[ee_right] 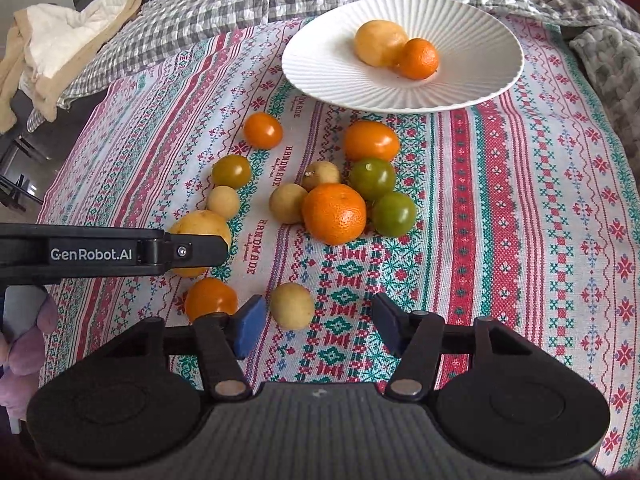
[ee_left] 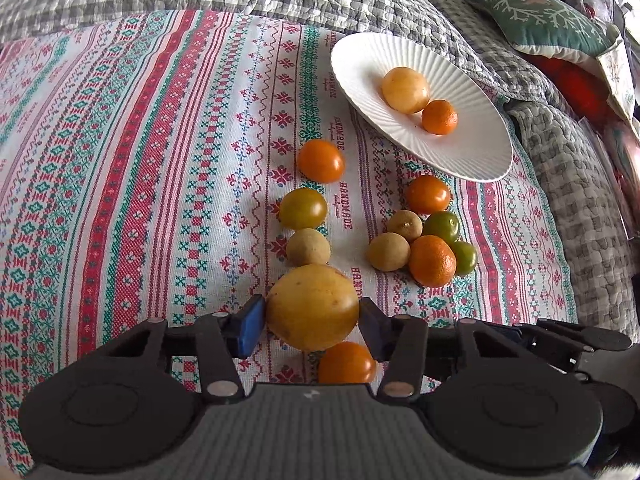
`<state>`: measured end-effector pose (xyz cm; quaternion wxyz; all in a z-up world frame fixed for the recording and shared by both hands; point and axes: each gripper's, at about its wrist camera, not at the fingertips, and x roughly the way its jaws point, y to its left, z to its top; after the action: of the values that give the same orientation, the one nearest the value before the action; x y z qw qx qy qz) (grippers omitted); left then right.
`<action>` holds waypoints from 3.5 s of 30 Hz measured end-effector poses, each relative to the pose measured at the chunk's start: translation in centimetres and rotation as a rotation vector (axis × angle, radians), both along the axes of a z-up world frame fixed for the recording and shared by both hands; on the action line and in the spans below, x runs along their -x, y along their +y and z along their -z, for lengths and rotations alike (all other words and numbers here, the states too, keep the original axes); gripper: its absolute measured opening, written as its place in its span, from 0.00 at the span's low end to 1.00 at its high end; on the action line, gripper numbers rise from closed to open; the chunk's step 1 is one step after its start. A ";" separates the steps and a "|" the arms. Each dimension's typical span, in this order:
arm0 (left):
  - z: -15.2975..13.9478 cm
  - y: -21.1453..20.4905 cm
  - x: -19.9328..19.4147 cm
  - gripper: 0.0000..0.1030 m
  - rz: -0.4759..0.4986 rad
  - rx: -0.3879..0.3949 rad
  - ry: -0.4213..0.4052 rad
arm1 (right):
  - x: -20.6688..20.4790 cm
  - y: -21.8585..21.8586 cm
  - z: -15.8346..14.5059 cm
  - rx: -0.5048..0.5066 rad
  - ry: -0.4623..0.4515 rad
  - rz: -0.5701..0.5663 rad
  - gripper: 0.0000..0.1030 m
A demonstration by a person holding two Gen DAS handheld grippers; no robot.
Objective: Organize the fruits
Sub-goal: 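Grasp a yellow grapefruit with the left tool while the right tool grasps a small yellow lime, then carry both fruits onto the white plate and open both tools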
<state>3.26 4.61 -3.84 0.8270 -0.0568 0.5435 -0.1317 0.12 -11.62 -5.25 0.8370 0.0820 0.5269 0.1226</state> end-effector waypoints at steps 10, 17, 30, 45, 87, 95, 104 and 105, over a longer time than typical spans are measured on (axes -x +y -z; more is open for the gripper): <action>0.0 -0.3 -0.1 0.46 0.018 -0.034 -0.022 | 0.1 1.4 0.4 0.005 -0.015 -0.059 0.26; -0.4 -0.3 0.1 0.46 0.032 -0.049 -0.042 | 0.0 2.0 0.3 0.022 -0.026 -0.068 0.21; -1.7 -0.7 0.5 0.46 0.058 -0.032 -0.093 | 0.0 0.0 -1.3 -0.029 -0.059 -0.008 0.21; -3.5 -2.1 0.3 0.46 0.109 -0.007 -0.206 | -0.6 -4.1 -3.2 -0.132 -0.113 0.118 0.21; -0.6 -12.2 -8.9 0.46 0.347 -0.105 -0.344 | -10.0 -10.5 -1.6 -0.129 -0.253 0.244 0.21; 0.0 -12.3 -9.9 0.46 0.341 -0.080 -0.354 | -10.7 -10.7 -0.8 -0.142 -0.242 0.260 0.21; 0.5 -12.2 -10.3 0.47 0.351 -0.056 -0.380 | -10.8 -10.2 -0.8 -0.134 -0.246 0.249 0.22; 0.5 -12.2 -10.3 0.47 0.353 -0.056 -0.381 | -10.7 -10.2 -0.8 -0.133 -0.247 0.249 0.23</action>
<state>13.51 -7.57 -4.31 0.8800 0.0877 0.3827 -0.2675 10.85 -21.87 -4.48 0.8969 0.1862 0.3964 0.0619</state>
